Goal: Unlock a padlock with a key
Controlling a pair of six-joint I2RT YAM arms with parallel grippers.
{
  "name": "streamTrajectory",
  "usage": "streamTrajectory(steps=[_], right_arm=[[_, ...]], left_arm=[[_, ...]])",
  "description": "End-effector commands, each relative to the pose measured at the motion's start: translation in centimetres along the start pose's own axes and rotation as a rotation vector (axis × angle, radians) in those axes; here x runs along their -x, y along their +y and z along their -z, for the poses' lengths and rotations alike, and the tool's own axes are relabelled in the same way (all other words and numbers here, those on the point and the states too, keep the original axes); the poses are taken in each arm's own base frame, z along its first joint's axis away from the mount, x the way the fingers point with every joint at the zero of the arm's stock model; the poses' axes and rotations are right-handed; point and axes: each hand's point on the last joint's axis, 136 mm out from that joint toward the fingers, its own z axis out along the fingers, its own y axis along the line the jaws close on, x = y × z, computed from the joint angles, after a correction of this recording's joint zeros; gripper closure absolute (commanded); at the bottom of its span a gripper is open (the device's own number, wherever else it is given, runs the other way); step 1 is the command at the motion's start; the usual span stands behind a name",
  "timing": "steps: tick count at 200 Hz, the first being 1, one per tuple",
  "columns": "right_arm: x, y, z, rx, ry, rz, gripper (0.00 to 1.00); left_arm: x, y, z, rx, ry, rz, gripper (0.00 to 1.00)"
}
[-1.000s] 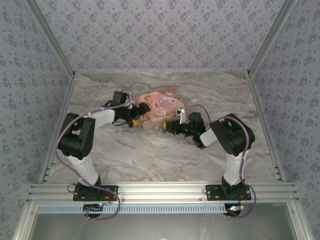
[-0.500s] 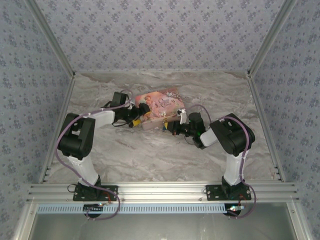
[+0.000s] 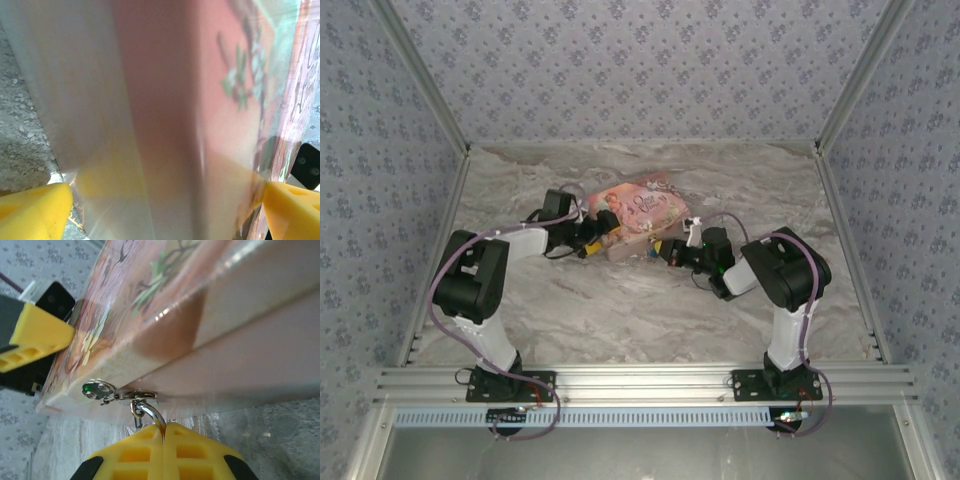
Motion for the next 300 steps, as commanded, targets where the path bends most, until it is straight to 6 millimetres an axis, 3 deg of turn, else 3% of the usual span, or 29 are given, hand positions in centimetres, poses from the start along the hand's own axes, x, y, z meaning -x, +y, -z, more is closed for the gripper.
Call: streamTrajectory(steps=[1, 38, 130, 196, 237, 262, 300], right_arm=[[3.7, 0.8, 0.4, 0.037, -0.142, -0.067, 1.00], [5.0, 0.7, 0.1, 0.050, -0.180, -0.139, 1.00], [8.3, -2.5, 0.9, -0.043, -0.295, -0.252, 1.00], [8.8, -3.8, 2.2, -0.073, -0.335, -0.268, 1.00], [8.1, -3.3, 4.2, -0.139, -0.287, -0.172, 1.00], [7.2, -2.0, 5.8, -0.190, -0.216, -0.090, 1.00], [4.4, 0.0, 8.4, -0.307, -0.049, 0.003, 1.00]], left_arm=[[-2.3, 3.7, -0.1, 0.109, 0.040, 0.089, 0.04], [-2.8, 4.3, -0.3, 0.108, 0.049, 0.101, 0.04], [-3.2, 5.0, -0.3, 0.111, 0.049, 0.107, 0.04], [-3.0, 5.0, 0.1, 0.108, 0.042, 0.114, 0.04], [-1.7, 2.9, 2.3, 0.070, -0.022, 0.051, 0.01], [-0.5, 1.5, 4.4, 0.078, -0.090, 0.021, 0.00], [1.2, 0.1, 7.8, 0.099, -0.223, -0.013, 0.01]])
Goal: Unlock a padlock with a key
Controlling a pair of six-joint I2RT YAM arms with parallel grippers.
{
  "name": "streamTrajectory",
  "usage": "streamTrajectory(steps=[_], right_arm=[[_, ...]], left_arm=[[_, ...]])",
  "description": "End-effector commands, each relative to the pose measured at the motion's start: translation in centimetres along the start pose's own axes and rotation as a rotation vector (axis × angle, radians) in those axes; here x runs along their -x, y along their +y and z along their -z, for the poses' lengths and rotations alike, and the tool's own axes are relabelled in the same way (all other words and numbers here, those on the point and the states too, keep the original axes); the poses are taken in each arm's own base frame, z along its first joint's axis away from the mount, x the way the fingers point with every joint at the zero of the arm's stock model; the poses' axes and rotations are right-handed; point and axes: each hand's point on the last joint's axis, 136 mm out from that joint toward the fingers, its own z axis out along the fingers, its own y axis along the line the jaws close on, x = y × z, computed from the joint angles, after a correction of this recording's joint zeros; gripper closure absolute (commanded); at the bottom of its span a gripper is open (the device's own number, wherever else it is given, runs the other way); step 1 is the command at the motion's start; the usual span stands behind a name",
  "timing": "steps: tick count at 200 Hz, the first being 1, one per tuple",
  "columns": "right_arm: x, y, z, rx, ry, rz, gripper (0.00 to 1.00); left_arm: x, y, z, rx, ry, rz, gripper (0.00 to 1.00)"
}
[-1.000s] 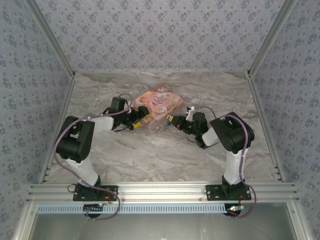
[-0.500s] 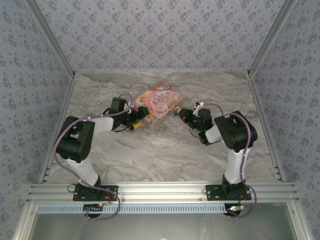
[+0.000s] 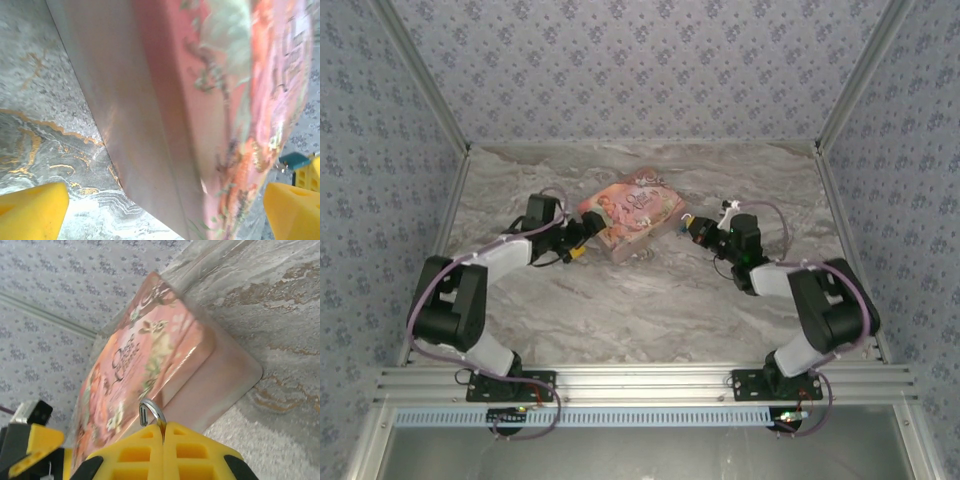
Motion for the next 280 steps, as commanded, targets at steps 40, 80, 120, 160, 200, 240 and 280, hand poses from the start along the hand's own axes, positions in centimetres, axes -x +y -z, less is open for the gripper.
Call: streamTrajectory(steps=[40, 80, 120, 160, 200, 240, 280], right_arm=[[-6.9, 0.2, 6.6, -0.231, 0.374, 0.203, 1.00], [-10.8, 0.0, 10.7, -0.369, 0.609, 0.254, 1.00], [-13.9, -1.5, 11.5, -0.451, 0.737, 0.256, 1.00], [-15.5, -2.2, 9.8, -0.444, 0.781, 0.247, 0.86], [-13.2, -1.7, 9.7, -0.457, 0.692, 0.283, 0.55], [-7.9, -0.5, 11.1, -0.478, 0.519, 0.386, 0.40], [-0.9, -0.2, 13.7, -0.519, 0.225, 0.490, 0.27]], left_arm=[[3.4, 0.1, 6.9, 0.160, -0.288, -0.092, 0.00], [4.1, 0.5, 9.0, 0.194, -0.358, -0.085, 0.01], [4.2, 0.7, 9.4, 0.203, -0.366, -0.072, 0.01], [3.9, 0.8, 9.8, 0.208, -0.363, -0.078, 0.00], [4.1, 0.6, 11.1, 0.202, -0.381, -0.086, 0.01], [4.8, 0.2, 13.6, 0.197, -0.445, -0.108, 0.01], [5.8, -0.7, 17.2, 0.215, -0.577, -0.236, 0.01]])
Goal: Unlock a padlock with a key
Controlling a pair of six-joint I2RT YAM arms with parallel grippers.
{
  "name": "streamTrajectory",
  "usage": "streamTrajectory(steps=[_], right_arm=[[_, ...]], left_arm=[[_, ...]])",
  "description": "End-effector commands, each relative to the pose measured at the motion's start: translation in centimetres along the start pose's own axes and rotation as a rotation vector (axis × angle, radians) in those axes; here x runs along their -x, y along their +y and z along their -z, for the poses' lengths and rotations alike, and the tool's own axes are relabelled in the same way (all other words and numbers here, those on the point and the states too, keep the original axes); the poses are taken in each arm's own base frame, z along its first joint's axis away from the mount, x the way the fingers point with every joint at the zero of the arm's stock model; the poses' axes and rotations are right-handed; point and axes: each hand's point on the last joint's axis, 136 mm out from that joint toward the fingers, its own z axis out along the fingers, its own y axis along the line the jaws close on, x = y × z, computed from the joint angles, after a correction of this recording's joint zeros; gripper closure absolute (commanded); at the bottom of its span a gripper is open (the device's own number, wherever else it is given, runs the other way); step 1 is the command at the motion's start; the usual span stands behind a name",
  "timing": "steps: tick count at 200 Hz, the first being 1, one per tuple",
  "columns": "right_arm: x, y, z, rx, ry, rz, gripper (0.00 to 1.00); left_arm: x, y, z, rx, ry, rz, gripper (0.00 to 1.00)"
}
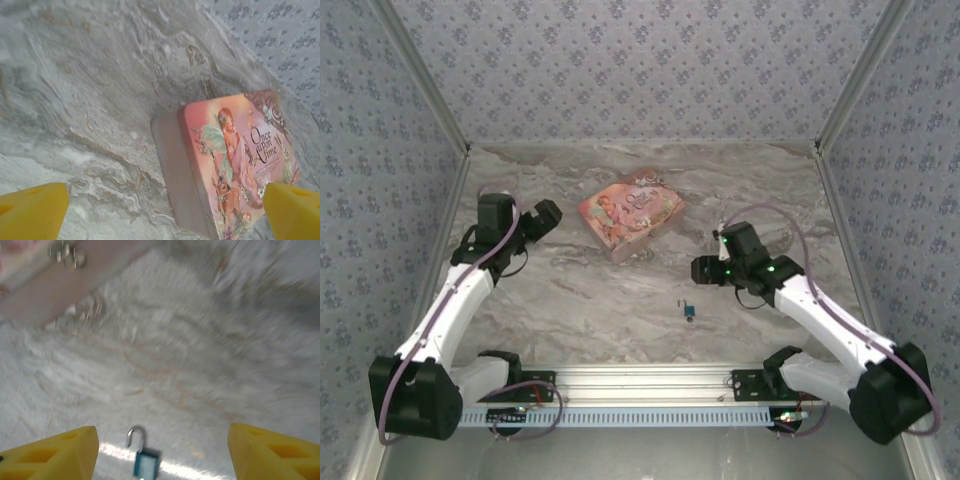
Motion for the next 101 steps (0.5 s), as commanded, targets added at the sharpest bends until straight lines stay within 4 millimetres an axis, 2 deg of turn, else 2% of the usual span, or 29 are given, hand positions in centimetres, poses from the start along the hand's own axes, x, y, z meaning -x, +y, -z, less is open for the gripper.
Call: streamTrajectory(steps=[1, 16, 30, 49, 65, 86, 101], right_arm=[[3.0, -2.8, 2.8, -0.122, -0.174, 0.056, 0.26], [4.4, -3.8, 4.6, -0.166, -0.299, 0.094, 0.15], [5.1, -4.9, 6.0, -0.208, -0.400, 0.099, 0.00], [5.5, -6.4, 7.4, -0.249, -0.504, 0.088, 0.00], [5.3, -8.2, 7.7, -0.289, -0.544, 0.052, 0.00], [5.1, -9.8, 6.8, -0.331, -0.567, 0.102, 0.00], [4.6, -10.5, 5.3, -0.349, -0.562, 0.165, 0.00]], left_arm=[[1.9, 0.0, 2.1, 0.007, -0.106, -0.112, 0.00], [2.7, 0.3, 3.4, 0.022, -0.182, -0.170, 0.01], [3.7, 1.0, 4.8, 0.050, -0.283, -0.211, 0.00], [4.7, 2.3, 6.6, 0.098, -0.418, -0.252, 0.01], [5.0, 3.4, 7.2, 0.134, -0.503, -0.301, 0.00], [4.7, 5.0, 7.1, 0.201, -0.529, -0.375, 0.01], [4.5, 6.1, 6.6, 0.255, -0.533, -0.410, 0.01]])
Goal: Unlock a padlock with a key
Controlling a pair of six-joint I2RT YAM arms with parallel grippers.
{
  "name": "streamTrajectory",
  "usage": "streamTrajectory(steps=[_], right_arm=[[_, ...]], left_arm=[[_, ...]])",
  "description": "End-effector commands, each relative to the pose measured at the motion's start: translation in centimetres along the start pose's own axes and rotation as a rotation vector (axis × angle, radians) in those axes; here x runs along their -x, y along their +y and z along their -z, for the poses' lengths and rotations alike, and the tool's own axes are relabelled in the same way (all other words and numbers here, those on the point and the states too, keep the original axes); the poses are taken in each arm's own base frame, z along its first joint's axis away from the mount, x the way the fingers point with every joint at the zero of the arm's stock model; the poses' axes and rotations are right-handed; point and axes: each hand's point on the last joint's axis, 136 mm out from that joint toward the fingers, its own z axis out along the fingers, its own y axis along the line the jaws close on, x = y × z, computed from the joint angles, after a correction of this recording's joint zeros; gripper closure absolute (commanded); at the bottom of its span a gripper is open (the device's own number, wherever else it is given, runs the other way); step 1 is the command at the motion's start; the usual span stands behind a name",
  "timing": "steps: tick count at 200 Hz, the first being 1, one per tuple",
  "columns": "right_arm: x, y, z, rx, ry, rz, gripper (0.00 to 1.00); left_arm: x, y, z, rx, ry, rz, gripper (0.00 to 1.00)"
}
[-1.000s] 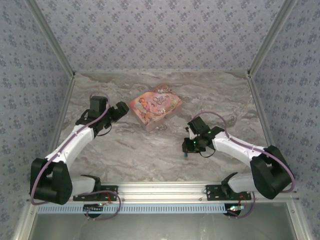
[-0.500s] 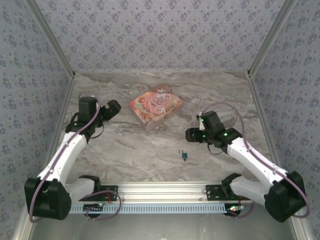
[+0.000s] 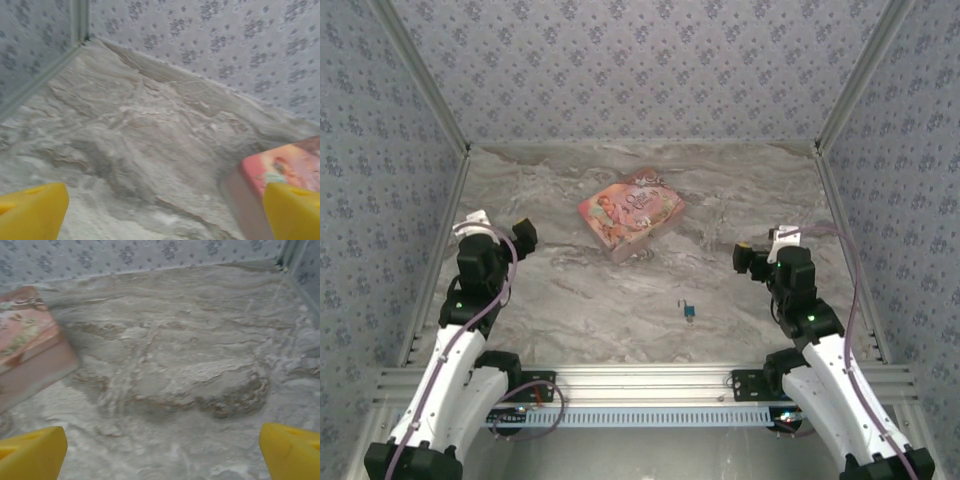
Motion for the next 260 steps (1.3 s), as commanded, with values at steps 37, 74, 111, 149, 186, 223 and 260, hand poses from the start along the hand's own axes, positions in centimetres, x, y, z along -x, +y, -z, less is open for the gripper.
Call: streamTrajectory(steps=[37, 74, 111, 149, 186, 223, 260], right_arm=[[-1.3, -2.9, -3.7, -0.105, -0.155, 0.104, 0.00], [-2.0, -5.2, -5.9, -0.118, -0.181, 0.014, 0.00], [-2.3, -5.3, -8.4, -0.061, -0.173, -0.016, 0.00], [-1.5, -5.1, -10.7, -0.041, -0.178, 0.037, 0.00], [-3.5, -5.1, -13.3, -0.019, -0.140, 0.034, 0.00], [-3.7, -5.2, -15.0, -0.035, -0.029, 0.045, 0.00], [-3.7, -5.2, -15.1, -0.040, -0.023, 0.050, 0.00]], left_arm=[[-1.3, 3.1, -3.2, 0.162, -0.088, -0.161, 0.01], [-3.6, 3.0, -6.4, 0.156, -0.070, -0.261, 0.01], [-4.3, 2.4, -8.1, 0.126, -0.121, -0.341, 0.01], [-6.1, 0.7, -10.6, 0.027, -0.087, -0.437, 0.00], [-8.0, 1.1, -11.4, -0.045, -0.066, -0.401, 0.01], [-9.2, 1.4, -13.6, -0.102, 0.048, -0.373, 0.01], [-8.6, 3.1, -14.3, -0.058, 0.064, -0.291, 0.01]])
